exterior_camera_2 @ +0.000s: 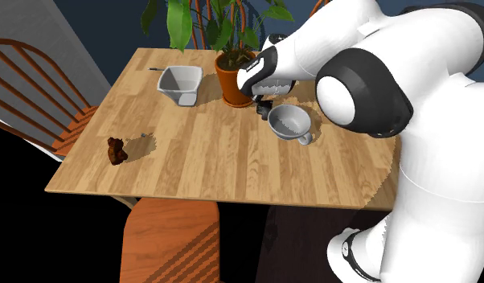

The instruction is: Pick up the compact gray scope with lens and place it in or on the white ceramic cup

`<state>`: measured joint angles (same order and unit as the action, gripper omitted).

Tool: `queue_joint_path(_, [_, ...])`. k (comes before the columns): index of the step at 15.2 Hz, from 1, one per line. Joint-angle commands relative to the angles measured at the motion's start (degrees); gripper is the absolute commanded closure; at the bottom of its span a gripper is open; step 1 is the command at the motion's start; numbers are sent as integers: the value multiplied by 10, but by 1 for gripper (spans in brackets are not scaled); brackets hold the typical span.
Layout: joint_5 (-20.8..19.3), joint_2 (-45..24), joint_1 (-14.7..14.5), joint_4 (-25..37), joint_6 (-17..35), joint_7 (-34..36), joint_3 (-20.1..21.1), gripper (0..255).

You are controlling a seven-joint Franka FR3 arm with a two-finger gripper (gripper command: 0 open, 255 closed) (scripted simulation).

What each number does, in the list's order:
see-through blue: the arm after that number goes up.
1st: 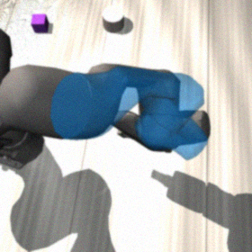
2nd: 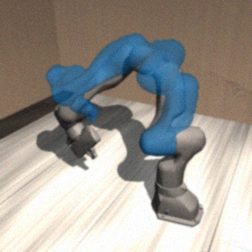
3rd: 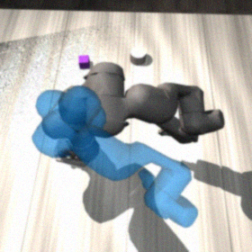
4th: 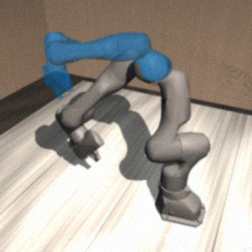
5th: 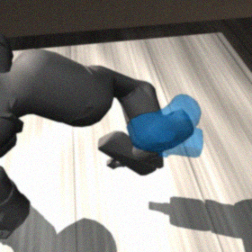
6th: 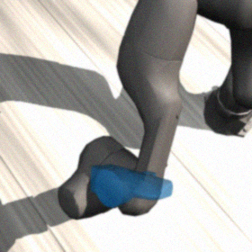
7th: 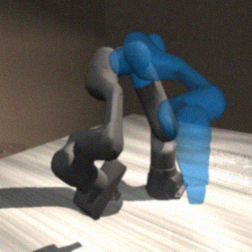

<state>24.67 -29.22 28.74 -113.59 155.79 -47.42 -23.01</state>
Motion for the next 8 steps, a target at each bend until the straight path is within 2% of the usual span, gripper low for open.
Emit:
queue_joint_path(1, [0,0,0,0,0,0,0,255])
queue_joint_path(2, [0,0,0,0,0,0,0,0])
queue_joint_path(3, [-17,-24,-49,39,-97,178,-68,0])
queue_joint_path(4, [-7,-9,-21,17,-25,30,-33,0])
queue_joint_path(5, [-13,-8,-16,17,-24,34,-28,0])
queue_joint_path(8, [-3,-9,-87,24,-154,310,-120,0])
